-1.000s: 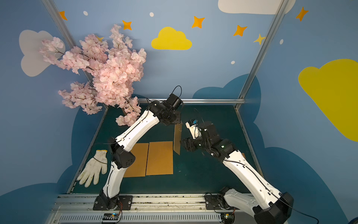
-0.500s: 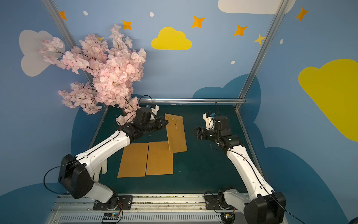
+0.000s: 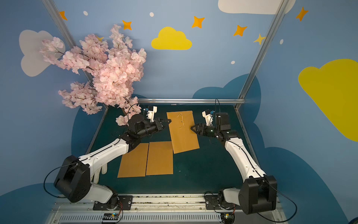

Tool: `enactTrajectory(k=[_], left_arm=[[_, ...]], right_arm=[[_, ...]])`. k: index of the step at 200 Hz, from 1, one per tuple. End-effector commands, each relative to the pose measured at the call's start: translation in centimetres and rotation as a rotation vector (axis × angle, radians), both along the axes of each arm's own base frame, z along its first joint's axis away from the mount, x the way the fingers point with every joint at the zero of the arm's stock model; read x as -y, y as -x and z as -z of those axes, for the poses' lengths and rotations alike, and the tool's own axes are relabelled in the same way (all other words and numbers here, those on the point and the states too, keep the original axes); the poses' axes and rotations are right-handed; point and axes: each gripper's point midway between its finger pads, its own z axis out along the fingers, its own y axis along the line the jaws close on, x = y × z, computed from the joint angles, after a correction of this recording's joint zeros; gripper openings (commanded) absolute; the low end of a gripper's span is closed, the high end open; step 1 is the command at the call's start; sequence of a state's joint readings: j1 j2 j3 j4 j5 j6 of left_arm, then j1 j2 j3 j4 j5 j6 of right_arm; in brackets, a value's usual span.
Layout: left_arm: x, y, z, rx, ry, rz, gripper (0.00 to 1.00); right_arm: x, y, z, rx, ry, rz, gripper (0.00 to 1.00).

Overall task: Open the file bag
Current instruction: Pick up the file bag from the center of the board.

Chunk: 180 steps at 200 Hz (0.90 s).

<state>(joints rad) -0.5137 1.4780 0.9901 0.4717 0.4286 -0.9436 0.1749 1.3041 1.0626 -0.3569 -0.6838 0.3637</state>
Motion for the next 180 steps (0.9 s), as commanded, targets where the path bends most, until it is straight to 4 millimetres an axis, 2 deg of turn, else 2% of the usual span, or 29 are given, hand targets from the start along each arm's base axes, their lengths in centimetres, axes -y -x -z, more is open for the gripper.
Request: enactTrajectory(k=[1, 47, 74, 110, 152, 180], left_arm=[[0.0, 1.0, -2.2, 0.054, 0.064, 0.061, 0.03], [0.4, 0.7, -1.9, 0.032, 0.087, 0.086, 0.03], [0.6, 0.5, -1.9, 0.031, 0.094, 0.095, 0.03], [0.9, 0.2, -1.5, 0.021, 0.093, 0.099, 0.03], [1.2, -0.2, -1.3, 0.018, 0.109, 0.107, 0.03], [1.5, -0.5, -1.2, 0.013, 0.123, 0.118, 0.03]], right_arm=[[0.0, -0.6, -2.3, 0.035, -0.072, -0.037, 0.59], [0.6, -1.7, -2.5, 0.017, -0.147, -0.067, 0.60], [-0.1, -1.8, -2.6, -0.012, -0.217, -0.124, 0.57], [-0.4, -1.5, -2.8, 0.007, -0.225, -0.149, 0.55], [-0.8, -0.7, -3.2, 0.004, -0.247, -0.186, 0.40], [-1.1, -0.2, -3.6, 0.014, -0.262, -0.209, 0.36]])
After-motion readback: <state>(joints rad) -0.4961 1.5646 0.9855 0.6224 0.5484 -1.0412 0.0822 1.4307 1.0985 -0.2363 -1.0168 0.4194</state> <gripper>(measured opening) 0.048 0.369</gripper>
